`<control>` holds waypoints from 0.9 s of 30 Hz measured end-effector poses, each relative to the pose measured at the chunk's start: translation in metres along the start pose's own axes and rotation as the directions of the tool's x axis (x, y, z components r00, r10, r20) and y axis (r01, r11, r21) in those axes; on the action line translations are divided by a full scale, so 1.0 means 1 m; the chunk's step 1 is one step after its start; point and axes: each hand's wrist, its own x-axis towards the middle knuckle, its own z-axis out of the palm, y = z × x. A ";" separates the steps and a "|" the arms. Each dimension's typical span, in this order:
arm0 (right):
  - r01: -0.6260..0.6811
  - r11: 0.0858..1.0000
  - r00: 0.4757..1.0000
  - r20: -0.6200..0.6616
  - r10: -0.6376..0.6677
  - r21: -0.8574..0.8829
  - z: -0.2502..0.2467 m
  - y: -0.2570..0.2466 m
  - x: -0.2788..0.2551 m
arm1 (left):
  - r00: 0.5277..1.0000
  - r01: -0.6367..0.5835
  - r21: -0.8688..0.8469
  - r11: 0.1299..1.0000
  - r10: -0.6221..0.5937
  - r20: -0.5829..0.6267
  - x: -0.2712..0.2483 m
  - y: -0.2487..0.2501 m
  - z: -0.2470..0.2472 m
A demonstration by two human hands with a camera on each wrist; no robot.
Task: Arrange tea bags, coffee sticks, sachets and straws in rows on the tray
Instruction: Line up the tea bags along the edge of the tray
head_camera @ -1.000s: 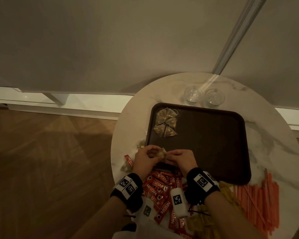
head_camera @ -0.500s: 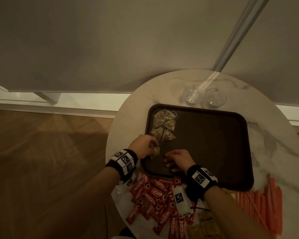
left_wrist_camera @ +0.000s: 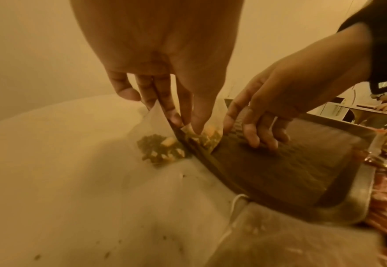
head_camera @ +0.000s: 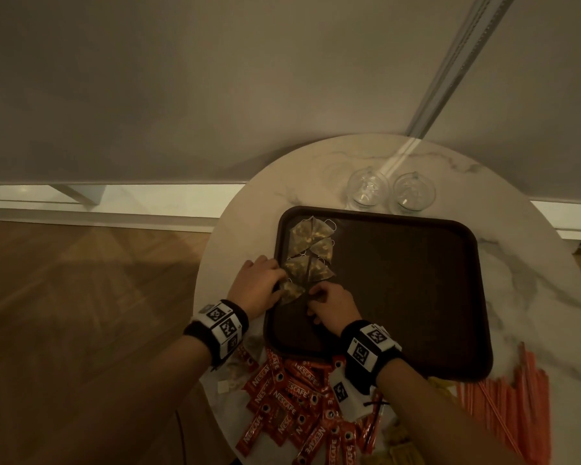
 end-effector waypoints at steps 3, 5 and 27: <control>0.050 0.997 0.999 0.005 -0.050 -0.050 0.006 0.001 0.001 | 1.000 0.002 0.065 0.998 -0.002 0.000 0.008 0.003 0.001; 0.077 0.994 0.997 0.005 -0.077 -0.078 0.008 0.002 0.002 | 1.000 0.006 0.066 0.998 -0.005 -0.017 0.012 0.003 0.001; 0.108 0.993 0.991 0.089 -0.104 -0.039 0.010 0.003 -0.017 | 0.954 0.264 -0.450 0.853 -0.301 -0.009 -0.051 -0.030 0.024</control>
